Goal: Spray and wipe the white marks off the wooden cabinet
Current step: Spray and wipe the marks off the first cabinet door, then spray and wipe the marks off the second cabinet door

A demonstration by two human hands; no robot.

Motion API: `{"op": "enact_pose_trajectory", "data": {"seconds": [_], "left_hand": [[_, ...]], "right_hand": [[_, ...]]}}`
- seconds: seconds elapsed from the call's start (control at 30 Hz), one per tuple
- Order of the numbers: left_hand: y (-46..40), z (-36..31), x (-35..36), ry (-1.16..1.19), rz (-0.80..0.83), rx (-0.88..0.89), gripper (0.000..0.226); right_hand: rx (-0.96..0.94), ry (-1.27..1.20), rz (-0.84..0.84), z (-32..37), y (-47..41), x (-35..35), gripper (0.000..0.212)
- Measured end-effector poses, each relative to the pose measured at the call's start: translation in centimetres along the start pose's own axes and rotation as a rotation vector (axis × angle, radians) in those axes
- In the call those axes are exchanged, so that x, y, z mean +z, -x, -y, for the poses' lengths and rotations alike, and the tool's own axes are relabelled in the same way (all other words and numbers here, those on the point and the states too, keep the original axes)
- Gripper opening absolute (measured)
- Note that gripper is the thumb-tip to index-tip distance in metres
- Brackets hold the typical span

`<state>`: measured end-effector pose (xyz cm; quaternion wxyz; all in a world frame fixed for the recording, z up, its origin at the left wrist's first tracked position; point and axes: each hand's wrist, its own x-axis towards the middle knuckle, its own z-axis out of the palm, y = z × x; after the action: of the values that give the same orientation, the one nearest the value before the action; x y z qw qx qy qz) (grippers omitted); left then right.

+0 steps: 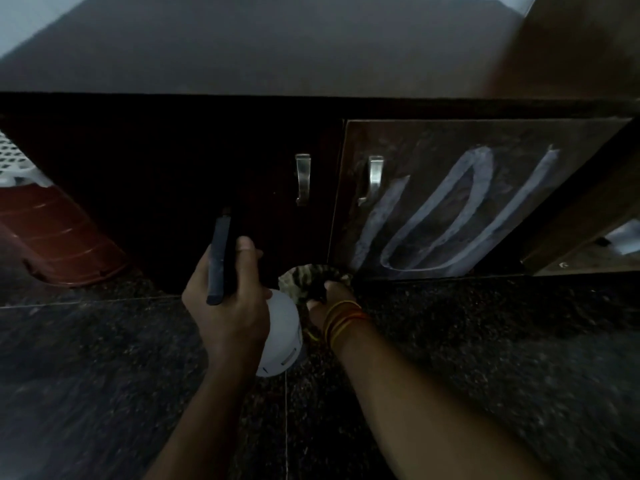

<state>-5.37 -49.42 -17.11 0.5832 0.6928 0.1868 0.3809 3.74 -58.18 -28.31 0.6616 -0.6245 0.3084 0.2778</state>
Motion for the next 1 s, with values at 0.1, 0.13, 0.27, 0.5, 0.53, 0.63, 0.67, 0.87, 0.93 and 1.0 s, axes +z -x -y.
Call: {"op": "enact_pose_trajectory", "data": {"seconds": [0.1,0.13,0.27,0.5,0.53,0.63,0.67,0.87,0.93,1.0], "left_hand": [[0.0,-1.3,0.1,0.007,0.003,0.019,0.042],[0.1,-1.7,0.3,-0.001,0.000,0.025,0.039],[1.4,-3.1,2.0,0.000,0.010,0.024,0.025],[5.5,-2.9,5.3,-0.034,0.084,0.011,0.025],[6.0,-2.8,5.5,-0.038,0.098,0.008,0.023],[7.2,-2.6,5.9,-0.027,0.130,-0.014,0.017],[7.3,-2.4,6.0,-0.027,0.138,-0.017,0.017],[8.0,-2.5,6.6,-0.042,0.161,-0.019,0.021],[8.2,-3.0,7.2,-0.050,0.167,0.000,0.026],[8.3,-3.4,7.9,-0.051,0.174,0.008,0.028]], "right_hand": [[0.030,-0.107,0.022,0.8,1.4,-1.5,0.048],[0.050,-0.158,0.041,0.7,1.8,-2.1,0.044],[0.164,-0.227,0.022,-0.4,1.7,-3.7,0.044],[0.060,-0.433,-0.043,0.7,1.1,-6.9,0.039],[0.021,-0.437,-0.054,0.7,1.2,-7.2,0.041],[-0.161,-0.410,-0.187,1.6,3.5,-8.1,0.031],[-0.225,-0.366,-0.218,2.1,4.5,-8.4,0.033],[-0.489,-0.151,-0.426,5.4,8.8,-10.3,0.028],[-0.543,-0.087,-0.414,6.5,9.9,-11.3,0.027],[-0.573,-0.047,-0.405,7.3,10.3,-12.3,0.028]]}}
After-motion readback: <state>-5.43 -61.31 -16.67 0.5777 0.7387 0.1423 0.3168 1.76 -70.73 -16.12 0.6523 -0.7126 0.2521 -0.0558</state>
